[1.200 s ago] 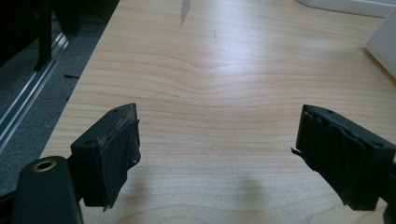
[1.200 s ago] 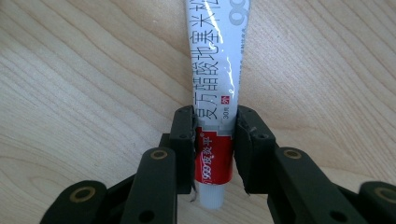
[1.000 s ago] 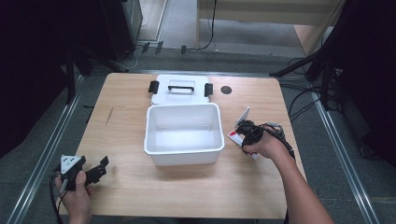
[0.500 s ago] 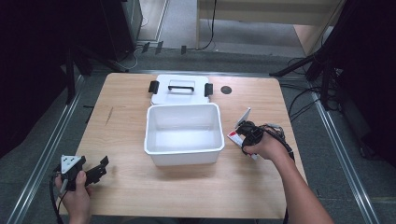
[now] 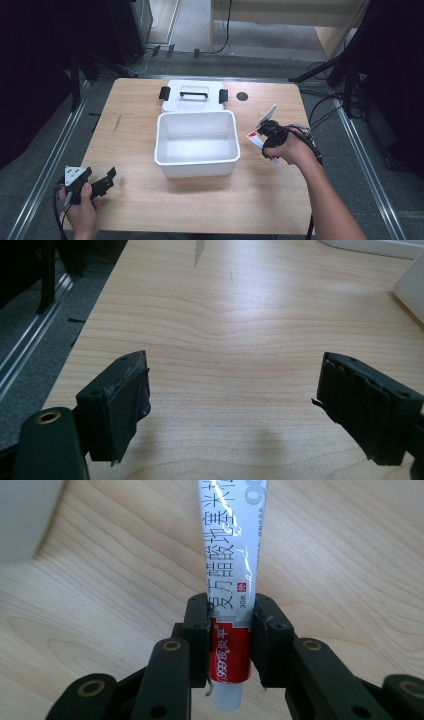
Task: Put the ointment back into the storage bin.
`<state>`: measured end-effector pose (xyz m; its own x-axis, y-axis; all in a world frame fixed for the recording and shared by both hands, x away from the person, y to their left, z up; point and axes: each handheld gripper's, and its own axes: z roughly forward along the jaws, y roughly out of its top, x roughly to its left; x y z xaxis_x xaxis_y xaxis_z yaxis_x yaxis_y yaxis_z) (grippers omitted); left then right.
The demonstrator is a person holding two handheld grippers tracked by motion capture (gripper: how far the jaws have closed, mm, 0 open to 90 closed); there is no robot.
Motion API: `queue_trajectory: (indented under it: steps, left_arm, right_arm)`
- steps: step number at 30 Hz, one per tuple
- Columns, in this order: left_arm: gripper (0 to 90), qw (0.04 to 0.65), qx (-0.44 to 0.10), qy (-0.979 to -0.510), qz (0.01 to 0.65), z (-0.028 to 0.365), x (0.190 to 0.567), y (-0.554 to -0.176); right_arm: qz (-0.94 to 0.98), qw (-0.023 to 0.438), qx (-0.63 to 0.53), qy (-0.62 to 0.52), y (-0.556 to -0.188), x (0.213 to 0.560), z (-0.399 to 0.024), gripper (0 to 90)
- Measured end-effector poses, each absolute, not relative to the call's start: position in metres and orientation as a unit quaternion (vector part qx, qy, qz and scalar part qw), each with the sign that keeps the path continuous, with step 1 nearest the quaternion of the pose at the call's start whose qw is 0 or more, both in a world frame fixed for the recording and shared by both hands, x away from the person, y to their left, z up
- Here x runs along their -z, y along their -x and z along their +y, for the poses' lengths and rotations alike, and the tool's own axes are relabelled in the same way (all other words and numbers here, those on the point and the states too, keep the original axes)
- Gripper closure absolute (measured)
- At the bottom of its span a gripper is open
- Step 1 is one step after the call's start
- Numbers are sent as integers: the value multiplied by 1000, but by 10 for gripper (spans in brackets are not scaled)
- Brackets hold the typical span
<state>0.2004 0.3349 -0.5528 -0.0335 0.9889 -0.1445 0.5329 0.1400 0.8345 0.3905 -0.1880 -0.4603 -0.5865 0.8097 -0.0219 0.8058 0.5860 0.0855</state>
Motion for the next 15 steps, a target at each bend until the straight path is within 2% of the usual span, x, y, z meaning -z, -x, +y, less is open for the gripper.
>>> queue_trajectory:
  steps: [15]
  left_arm:
    - [141,383,-296,-581,654,336,553,-200]
  right_arm:
    - [886,34,-58,-458,-398,409,-178,720]
